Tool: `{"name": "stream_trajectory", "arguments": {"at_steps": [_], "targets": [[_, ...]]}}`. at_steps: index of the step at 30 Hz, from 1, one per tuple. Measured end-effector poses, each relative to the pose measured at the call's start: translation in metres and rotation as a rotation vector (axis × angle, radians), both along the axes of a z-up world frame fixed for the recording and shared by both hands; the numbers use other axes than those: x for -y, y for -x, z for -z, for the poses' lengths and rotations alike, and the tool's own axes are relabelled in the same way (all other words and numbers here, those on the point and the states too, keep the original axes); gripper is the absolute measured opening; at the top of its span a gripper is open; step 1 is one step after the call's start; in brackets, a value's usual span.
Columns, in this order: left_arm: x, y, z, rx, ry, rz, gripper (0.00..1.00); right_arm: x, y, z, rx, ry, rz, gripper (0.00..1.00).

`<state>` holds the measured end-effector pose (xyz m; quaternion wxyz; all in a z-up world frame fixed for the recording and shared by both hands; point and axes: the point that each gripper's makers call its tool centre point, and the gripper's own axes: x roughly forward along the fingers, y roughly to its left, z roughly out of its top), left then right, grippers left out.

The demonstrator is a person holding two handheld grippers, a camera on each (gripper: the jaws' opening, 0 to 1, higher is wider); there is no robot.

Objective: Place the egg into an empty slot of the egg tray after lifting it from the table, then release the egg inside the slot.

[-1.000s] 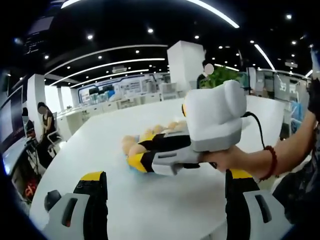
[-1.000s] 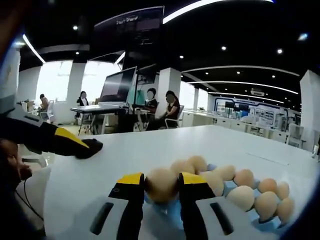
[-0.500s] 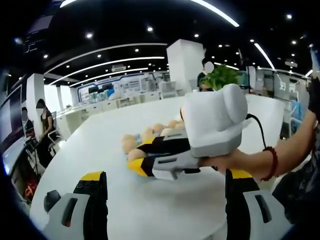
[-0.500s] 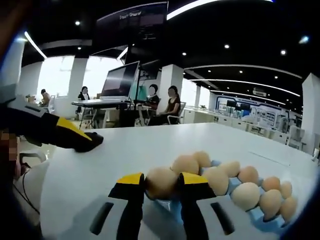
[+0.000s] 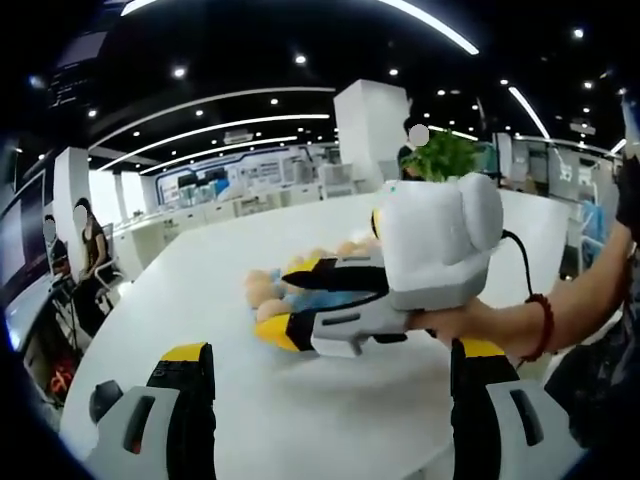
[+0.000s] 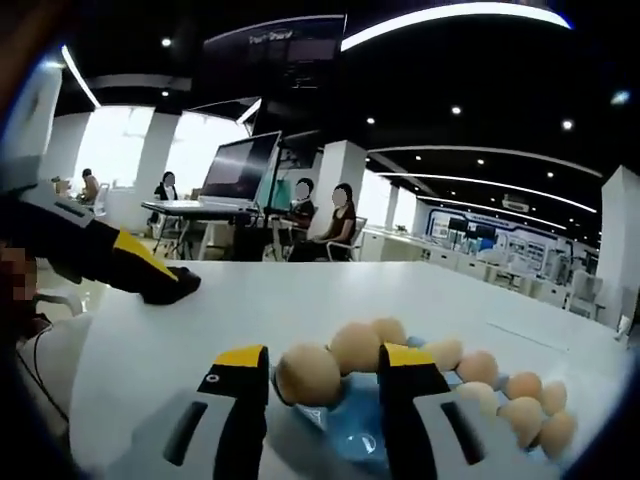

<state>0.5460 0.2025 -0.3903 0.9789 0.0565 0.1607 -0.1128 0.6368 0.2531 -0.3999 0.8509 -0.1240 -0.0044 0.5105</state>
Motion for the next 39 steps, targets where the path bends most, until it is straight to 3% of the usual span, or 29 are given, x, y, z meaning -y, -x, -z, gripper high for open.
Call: {"name": "stream_trajectory", "arguments": {"at_steps": [7, 16, 25, 39], "targets": [[0.003, 0.000, 0.000, 0.001, -0.004, 0.003, 1.00, 0.006, -0.003, -0.006, -0.039, -0.032, 0.008, 0.70], [0.006, 0.000, -0.003, 0.013, 0.006, 0.007, 1.00, 0.019, -0.008, -0.009, -0.131, -0.044, 0.013, 0.83], [0.010, -0.001, -0.003, 0.011, -0.003, 0.017, 1.00, 0.035, -0.016, -0.004, -0.139, -0.006, 0.034, 0.84], [0.017, -0.002, -0.009, 0.024, -0.005, 0.018, 1.00, 0.062, -0.026, -0.012, -0.126, -0.006, 0.081, 0.83]]}}
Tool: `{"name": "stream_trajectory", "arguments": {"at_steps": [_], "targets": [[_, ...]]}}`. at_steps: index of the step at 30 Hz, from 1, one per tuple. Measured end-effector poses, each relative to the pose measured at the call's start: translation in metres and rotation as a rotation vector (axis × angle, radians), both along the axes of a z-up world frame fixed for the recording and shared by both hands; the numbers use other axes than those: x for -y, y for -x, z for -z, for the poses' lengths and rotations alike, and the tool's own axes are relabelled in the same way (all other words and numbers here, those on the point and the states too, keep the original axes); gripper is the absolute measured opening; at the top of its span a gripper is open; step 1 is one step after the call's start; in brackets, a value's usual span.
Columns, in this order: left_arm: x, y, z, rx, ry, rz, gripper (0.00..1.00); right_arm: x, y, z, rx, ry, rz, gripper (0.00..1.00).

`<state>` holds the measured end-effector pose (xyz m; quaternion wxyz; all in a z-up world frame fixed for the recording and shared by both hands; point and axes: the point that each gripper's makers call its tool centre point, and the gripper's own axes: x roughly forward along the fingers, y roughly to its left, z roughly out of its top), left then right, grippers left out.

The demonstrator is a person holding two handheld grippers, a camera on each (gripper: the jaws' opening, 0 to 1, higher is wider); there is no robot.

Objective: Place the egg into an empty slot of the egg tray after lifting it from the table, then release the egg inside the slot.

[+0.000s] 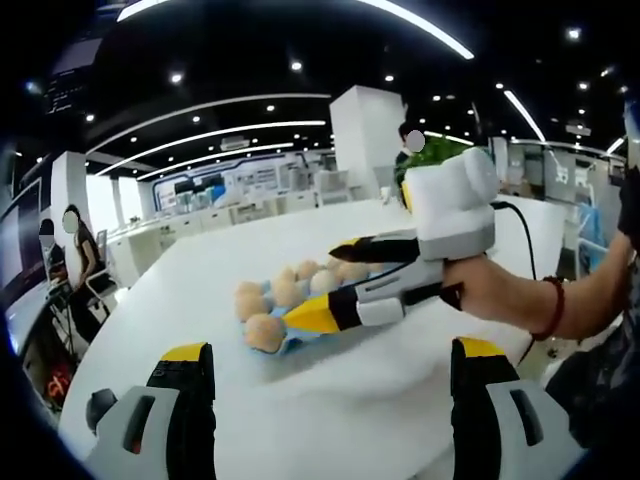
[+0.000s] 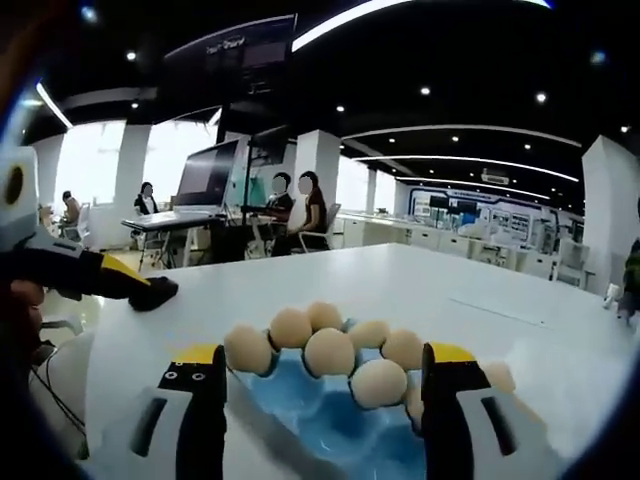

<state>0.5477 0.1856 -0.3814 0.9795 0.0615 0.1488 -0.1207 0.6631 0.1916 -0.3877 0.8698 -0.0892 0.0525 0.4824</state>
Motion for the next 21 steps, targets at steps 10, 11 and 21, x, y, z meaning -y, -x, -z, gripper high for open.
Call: {"name": "stream_trajectory", "arguments": {"at_steps": [10, 11, 21], "targets": [[0.001, -0.003, 0.000, -0.004, -0.005, 0.006, 1.00, 0.023, -0.001, 0.003, -0.020, 0.042, 0.010, 0.83], [0.001, -0.003, 0.000, -0.003, -0.004, 0.006, 1.00, 0.024, -0.001, 0.003, -0.019, 0.044, 0.011, 0.82], [0.005, -0.007, -0.001, 0.005, 0.008, 0.015, 1.00, 0.055, -0.012, 0.003, -0.031, 0.056, 0.057, 0.82]]}}
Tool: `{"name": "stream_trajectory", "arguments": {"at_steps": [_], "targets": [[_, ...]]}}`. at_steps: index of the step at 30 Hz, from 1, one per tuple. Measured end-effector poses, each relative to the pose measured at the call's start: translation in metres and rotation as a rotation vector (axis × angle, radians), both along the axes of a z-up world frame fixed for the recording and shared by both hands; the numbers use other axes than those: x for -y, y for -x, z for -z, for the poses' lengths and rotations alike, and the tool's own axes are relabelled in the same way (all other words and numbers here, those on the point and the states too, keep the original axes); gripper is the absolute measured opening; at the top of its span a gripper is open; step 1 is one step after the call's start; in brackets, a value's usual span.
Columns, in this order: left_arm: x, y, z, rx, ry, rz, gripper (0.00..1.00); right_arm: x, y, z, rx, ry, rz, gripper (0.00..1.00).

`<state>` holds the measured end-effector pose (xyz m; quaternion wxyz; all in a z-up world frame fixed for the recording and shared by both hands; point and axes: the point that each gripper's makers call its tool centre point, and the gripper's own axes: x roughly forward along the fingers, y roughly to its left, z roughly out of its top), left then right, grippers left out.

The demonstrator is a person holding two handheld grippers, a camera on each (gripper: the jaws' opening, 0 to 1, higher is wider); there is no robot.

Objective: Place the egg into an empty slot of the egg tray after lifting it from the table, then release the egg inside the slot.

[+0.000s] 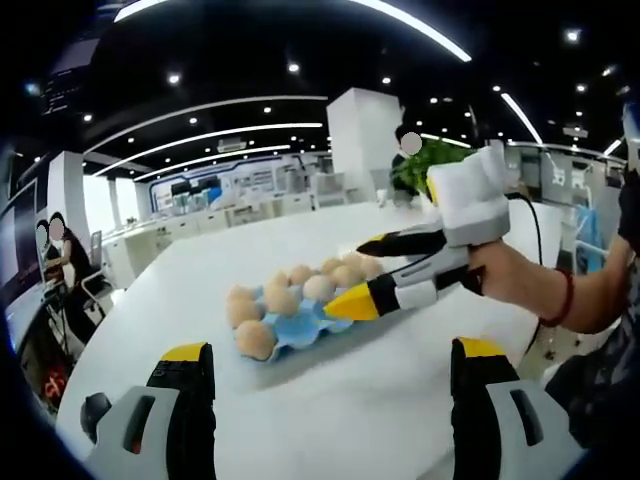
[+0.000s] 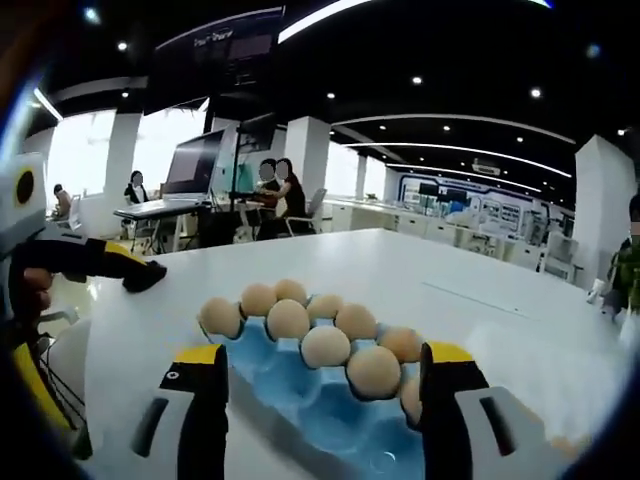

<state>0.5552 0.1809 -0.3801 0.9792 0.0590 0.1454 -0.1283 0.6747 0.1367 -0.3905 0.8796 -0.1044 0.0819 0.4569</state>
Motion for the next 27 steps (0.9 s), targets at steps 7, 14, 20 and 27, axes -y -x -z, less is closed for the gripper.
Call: {"name": "stream_trajectory", "arguments": {"at_steps": [7, 14, 20, 27], "targets": [[0.003, -0.001, 0.001, -0.005, -0.009, -0.002, 1.00, 0.015, -0.007, -0.003, 0.001, -0.001, 0.035, 0.81], [0.007, -0.001, 0.001, -0.002, -0.010, -0.006, 1.00, 0.029, -0.011, -0.001, -0.005, 0.011, 0.047, 0.81], [0.008, -0.001, 0.004, -0.009, -0.011, -0.013, 1.00, 0.049, -0.015, 0.001, -0.015, 0.018, 0.068, 0.81], [0.011, -0.003, 0.003, -0.004, -0.011, -0.015, 1.00, 0.072, -0.022, 0.002, -0.030, 0.013, 0.114, 0.81]]}}
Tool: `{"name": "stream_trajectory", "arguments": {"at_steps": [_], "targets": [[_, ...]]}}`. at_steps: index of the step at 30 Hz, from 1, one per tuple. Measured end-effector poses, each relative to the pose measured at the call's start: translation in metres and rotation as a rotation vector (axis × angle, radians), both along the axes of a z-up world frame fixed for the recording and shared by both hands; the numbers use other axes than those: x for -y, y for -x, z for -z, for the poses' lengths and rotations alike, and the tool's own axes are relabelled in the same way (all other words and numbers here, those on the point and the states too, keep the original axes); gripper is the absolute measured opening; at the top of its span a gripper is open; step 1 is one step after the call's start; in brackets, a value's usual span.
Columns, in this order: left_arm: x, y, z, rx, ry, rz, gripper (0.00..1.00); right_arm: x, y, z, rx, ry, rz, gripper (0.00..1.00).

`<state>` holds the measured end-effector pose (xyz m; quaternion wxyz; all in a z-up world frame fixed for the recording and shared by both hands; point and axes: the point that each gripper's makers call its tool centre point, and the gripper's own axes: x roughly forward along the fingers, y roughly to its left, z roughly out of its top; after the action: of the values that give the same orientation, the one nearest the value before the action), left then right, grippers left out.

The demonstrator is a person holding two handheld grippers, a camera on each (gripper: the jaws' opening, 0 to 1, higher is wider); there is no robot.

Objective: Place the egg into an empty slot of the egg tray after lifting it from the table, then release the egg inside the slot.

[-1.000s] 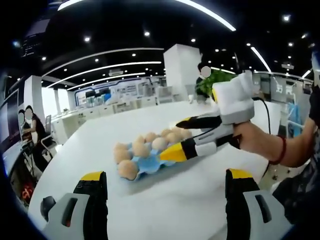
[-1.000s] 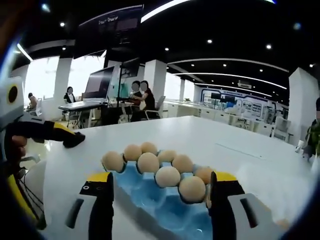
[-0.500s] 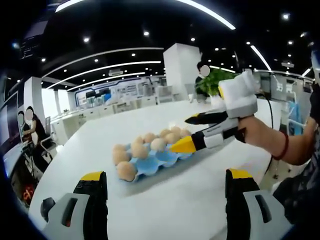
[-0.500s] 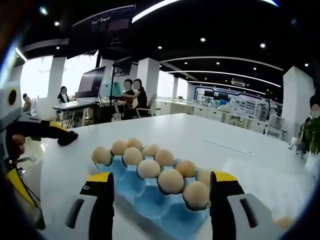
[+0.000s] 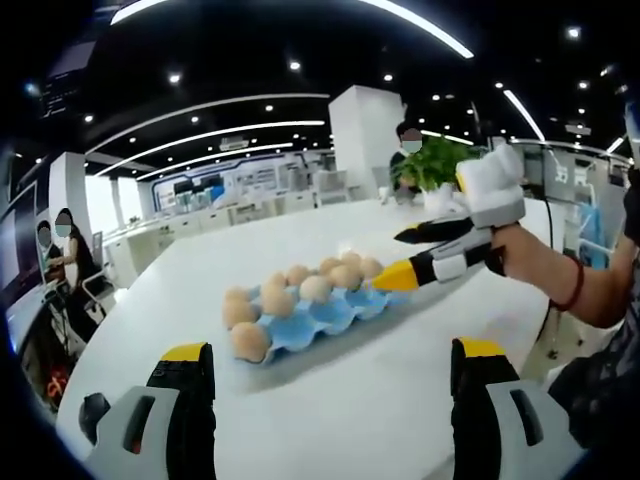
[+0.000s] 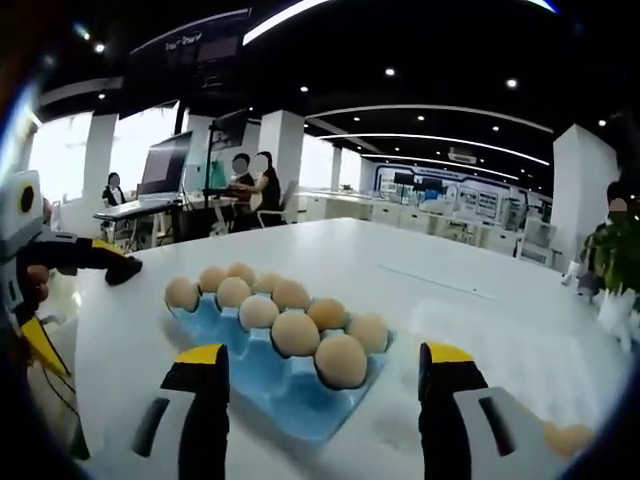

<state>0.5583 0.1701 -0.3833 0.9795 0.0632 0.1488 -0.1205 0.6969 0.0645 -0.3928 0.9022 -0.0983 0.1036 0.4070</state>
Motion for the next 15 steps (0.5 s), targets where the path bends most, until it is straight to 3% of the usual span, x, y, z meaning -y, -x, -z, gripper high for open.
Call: {"name": "stream_trajectory", "arguments": {"at_steps": [15], "targets": [[0.007, -0.007, -0.003, 0.007, 0.001, 0.014, 1.00, 0.030, -0.005, 0.003, -0.010, 0.020, 0.054, 0.80]]}}
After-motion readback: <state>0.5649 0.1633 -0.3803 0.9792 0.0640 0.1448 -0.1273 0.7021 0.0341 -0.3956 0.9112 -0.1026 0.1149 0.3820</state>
